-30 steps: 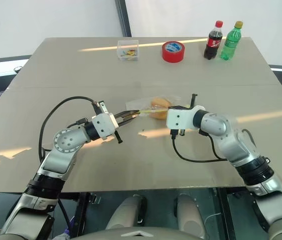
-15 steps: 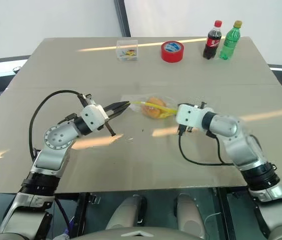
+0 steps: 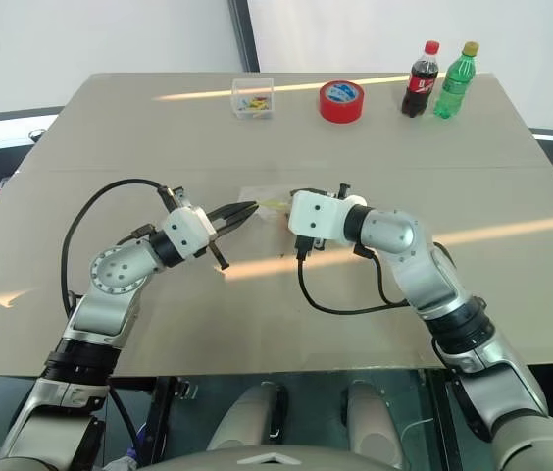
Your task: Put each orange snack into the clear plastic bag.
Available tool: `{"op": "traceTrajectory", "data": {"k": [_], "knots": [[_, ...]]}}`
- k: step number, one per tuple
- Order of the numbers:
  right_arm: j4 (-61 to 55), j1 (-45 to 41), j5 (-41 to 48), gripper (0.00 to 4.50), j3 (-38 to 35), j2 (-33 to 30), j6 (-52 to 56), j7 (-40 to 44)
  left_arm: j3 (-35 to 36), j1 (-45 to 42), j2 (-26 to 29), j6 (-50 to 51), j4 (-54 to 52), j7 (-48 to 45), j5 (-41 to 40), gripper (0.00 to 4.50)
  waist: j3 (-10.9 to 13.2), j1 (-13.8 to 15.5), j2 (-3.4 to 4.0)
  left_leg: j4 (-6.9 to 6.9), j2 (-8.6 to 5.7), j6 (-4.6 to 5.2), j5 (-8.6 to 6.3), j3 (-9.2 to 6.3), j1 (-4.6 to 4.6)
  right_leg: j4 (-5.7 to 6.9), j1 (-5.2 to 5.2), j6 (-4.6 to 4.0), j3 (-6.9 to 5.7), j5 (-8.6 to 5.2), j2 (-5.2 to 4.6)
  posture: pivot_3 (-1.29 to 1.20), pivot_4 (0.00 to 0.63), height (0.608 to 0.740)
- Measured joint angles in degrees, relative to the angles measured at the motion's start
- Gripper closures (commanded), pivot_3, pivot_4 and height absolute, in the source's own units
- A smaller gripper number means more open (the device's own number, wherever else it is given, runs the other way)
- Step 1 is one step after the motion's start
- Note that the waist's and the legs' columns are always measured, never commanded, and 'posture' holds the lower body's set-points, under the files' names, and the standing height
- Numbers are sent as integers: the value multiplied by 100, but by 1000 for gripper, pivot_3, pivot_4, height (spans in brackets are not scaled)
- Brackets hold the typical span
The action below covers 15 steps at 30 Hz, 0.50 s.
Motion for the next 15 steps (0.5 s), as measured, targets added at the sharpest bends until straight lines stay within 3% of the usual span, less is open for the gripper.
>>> {"op": "traceTrajectory", "data": {"k": [15], "knots": [[104,-132,-15,2804,8,199,-133,154,-1,98,0,0,-92,8,21,4500,0,-13,0,-1,0,0,0,0,0,1,-2,0,0,0,1,0,150,740]]}}
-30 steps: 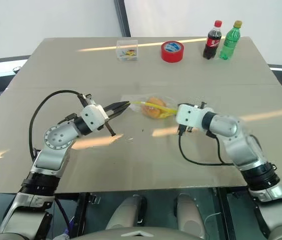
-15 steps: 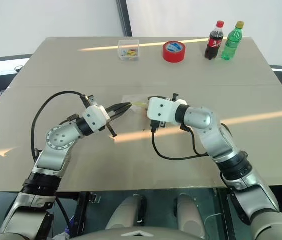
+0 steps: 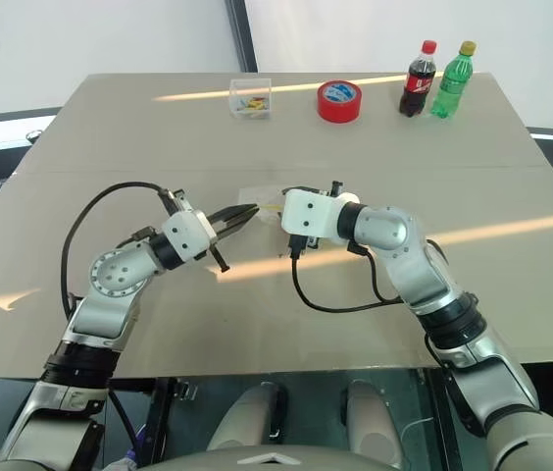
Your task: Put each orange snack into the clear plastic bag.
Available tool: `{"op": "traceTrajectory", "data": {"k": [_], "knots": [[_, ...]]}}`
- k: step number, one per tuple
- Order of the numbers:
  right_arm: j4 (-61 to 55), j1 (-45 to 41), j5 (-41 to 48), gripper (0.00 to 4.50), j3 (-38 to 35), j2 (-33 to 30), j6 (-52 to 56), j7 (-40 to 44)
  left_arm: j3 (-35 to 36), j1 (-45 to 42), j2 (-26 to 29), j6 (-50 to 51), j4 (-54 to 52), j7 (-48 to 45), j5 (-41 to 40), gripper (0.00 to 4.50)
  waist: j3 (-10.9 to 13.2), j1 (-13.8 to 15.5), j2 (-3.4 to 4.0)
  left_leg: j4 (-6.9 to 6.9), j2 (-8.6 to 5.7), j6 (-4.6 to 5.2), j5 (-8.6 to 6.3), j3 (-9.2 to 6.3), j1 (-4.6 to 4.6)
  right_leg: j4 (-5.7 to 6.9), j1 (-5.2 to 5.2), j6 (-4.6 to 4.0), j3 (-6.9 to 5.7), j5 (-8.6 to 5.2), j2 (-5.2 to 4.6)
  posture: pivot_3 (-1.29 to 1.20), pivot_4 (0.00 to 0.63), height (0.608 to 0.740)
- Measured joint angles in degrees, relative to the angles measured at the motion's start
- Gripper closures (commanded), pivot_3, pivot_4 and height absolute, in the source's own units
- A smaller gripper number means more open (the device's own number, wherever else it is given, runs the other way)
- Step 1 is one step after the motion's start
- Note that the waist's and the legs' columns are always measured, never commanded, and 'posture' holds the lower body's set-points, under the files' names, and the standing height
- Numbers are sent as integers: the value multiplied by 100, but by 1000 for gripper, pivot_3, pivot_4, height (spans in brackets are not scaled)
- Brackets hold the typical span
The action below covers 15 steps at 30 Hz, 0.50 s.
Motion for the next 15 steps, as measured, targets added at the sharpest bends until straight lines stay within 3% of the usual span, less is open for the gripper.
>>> {"op": "traceTrajectory", "data": {"k": [2,3,4,6,7,15], "knots": [[0,0,1,2804,15,5,0,26,0,0,0,0,0,2,0,4500,0,0,0,0,0,0,0,0,0,0,0,0,0,0,0,0,150,740],[0,0,1,3343,15,7,0,50,0,0,0,0,0,2,0,4500,0,1,0,0,0,0,0,0,0,0,0,0,0,0,0,0,150,740],[1,0,1,3456,15,7,0,52,0,0,-1,0,0,2,0,4500,0,1,0,0,0,0,0,0,0,0,0,0,0,0,0,0,150,740],[3,0,0,4333,15,10,0,55,0,0,-1,0,0,3,0,4500,0,0,0,0,0,0,0,0,0,0,0,0,0,0,0,0,150,740],[4,0,1,4470,15,16,-1,58,-1,0,-1,0,0,3,0,4500,0,1,0,0,0,0,0,0,0,0,0,0,0,0,0,0,150,740],[10,0,-4,4470,15,42,-2,63,0,7,-7,0,0,18,1,4500,0,0,0,0,0,0,0,0,0,0,0,0,0,0,0,0,150,740]]}}
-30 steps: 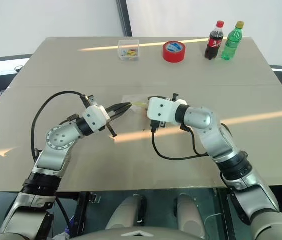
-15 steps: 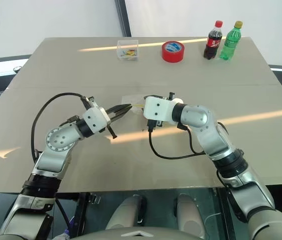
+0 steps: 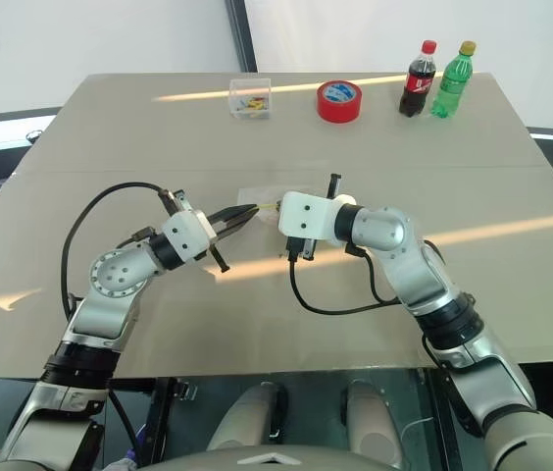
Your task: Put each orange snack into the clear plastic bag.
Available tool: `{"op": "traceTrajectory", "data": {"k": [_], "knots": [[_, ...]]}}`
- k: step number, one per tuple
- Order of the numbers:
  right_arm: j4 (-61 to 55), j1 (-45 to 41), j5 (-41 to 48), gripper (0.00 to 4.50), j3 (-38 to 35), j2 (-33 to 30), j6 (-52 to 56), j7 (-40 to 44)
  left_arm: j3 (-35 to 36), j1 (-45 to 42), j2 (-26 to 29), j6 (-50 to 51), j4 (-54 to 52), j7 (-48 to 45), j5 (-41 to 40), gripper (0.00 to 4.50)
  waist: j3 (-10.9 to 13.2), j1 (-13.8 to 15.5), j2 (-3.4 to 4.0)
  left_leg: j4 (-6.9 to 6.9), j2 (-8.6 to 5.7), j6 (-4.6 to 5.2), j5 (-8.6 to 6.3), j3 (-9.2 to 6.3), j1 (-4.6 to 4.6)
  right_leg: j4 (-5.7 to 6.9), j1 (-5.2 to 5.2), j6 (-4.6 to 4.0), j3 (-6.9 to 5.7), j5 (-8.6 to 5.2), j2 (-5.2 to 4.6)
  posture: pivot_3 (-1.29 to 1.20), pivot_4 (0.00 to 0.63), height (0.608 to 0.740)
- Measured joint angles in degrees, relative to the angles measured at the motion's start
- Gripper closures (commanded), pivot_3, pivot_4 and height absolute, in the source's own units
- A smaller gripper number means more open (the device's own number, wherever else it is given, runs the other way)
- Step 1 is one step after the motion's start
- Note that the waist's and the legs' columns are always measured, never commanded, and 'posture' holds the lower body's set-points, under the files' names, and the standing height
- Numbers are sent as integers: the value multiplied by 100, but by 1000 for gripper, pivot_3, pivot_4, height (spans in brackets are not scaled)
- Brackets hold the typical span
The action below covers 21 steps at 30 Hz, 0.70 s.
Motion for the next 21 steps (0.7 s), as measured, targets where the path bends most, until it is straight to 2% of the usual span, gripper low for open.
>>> {"op": "traceTrajectory", "data": {"k": [10,15,18,20,21], "knots": [[38,1,14,4470,1,-106,-48,67,0,48,-54,0,-4,5,-3,4500,0,0,0,0,0,0,0,0,0,0,0,0,0,0,0,0,150,740],[36,1,72,2924,-1,-103,3,135,8,48,-56,-1,-4,5,-5,4500,0,-1,0,0,0,0,0,0,0,0,0,0,0,0,0,0,150,740],[36,1,80,1360,-1,-42,20,133,8,48,-57,-1,-4,5,-5,4500,0,-1,0,0,0,0,0,0,0,0,0,0,0,0,0,0,150,740],[36,1,80,701,-1,-41,20,131,8,48,-57,-1,-4,5,-5,4500,0,0,0,0,0,0,0,0,0,0,0,0,0,0,0,0,150,740],[37,1,78,701,0,-42,20,129,8,48,-57,-1,-4,5,-5,4500,0,0,0,0,0,0,0,0,0,0,0,0,0,0,0,0,150,740]]}}
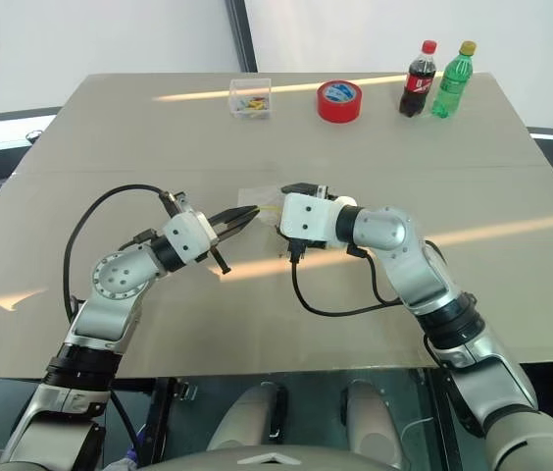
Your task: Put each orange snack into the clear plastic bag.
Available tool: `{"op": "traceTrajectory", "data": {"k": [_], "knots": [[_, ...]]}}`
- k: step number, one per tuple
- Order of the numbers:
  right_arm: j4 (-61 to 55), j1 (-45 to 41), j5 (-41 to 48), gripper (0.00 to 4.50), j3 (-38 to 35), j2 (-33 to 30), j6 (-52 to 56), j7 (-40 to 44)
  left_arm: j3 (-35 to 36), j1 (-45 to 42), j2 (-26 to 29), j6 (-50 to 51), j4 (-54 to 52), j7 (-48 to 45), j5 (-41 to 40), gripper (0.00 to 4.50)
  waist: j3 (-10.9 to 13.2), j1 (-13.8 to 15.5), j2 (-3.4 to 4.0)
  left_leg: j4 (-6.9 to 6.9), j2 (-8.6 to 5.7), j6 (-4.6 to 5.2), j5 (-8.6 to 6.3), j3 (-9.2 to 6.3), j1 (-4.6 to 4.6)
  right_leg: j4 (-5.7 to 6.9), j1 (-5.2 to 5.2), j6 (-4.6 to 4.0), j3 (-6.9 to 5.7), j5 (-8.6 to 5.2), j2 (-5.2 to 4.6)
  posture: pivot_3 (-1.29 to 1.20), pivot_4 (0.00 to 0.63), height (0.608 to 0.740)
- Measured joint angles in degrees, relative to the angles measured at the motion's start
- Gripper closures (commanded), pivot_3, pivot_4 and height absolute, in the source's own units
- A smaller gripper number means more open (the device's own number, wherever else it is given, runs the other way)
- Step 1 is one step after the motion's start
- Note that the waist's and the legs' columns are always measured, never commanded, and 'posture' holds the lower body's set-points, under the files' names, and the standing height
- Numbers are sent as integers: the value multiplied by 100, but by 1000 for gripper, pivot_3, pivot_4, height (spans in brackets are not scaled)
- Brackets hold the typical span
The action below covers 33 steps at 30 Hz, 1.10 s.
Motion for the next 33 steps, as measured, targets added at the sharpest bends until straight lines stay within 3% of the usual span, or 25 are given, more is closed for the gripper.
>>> {"op": "traceTrajectory", "data": {"k": [6,14,15,33], "knots": [[15,0,-21,701,0,0,-2,-28,0,0,0,0,0,1,1,4500,0,0,0,0,0,0,0,0,0,0,0,0,0,0,0,0,150,740],[72,0,-79,4276,0,-2,-2,-41,0,0,0,0,0,2,1,4500,0,0,0,0,0,0,0,0,0,0,0,0,0,0,0,0,150,740],[73,0,-92,4398,0,-3,-3,-44,0,0,0,0,0,2,1,4500,0,0,0,0,0,0,0,0,0,0,0,0,0,0,0,0,150,740],[82,71,-95,4398,-5,-210,-28,-123,0,-4,-100,-3,-5,102,1,4500,0,11,0,0,0,0,0,0,0,-1,0,0,0,0,-1,0,150,740]]}}
